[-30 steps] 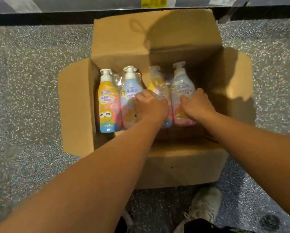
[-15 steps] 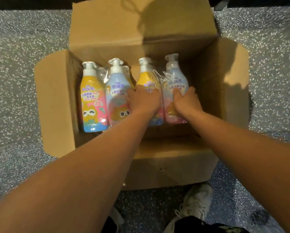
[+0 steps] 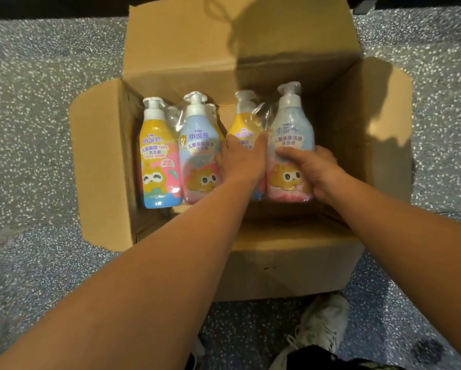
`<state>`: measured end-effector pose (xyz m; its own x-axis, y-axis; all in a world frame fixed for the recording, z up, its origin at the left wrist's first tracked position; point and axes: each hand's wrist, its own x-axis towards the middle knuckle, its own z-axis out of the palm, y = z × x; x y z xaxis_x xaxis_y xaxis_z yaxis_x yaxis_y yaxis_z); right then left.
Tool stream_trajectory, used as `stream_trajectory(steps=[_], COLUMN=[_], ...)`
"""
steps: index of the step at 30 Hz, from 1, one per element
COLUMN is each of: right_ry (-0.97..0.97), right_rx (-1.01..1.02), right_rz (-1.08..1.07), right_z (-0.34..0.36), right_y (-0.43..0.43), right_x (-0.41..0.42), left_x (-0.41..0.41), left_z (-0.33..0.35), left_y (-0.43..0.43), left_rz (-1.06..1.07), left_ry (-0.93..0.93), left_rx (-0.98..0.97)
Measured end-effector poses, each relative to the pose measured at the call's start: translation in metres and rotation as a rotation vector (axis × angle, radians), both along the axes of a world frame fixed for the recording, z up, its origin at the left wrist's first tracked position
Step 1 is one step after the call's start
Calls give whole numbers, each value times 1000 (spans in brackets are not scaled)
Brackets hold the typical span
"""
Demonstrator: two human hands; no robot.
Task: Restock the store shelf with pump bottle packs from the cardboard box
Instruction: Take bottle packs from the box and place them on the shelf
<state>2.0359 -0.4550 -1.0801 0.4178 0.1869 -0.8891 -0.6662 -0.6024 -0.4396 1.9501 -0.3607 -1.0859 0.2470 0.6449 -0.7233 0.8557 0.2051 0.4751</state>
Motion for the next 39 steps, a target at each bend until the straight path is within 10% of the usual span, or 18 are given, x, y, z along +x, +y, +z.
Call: stream_trajectory(steps=[18,39], right_ry=[-12,-341], right_rx=[260,530], right_rz=[8,76], right_z=[218,638], right_y=[-10,24], right_x=[3,-3], left_x=[-41,-40], left_z=[205,625], left_y=[14,37], left_rz=[421,350], left_ry=[-356,-672], left_rx=[-440,128])
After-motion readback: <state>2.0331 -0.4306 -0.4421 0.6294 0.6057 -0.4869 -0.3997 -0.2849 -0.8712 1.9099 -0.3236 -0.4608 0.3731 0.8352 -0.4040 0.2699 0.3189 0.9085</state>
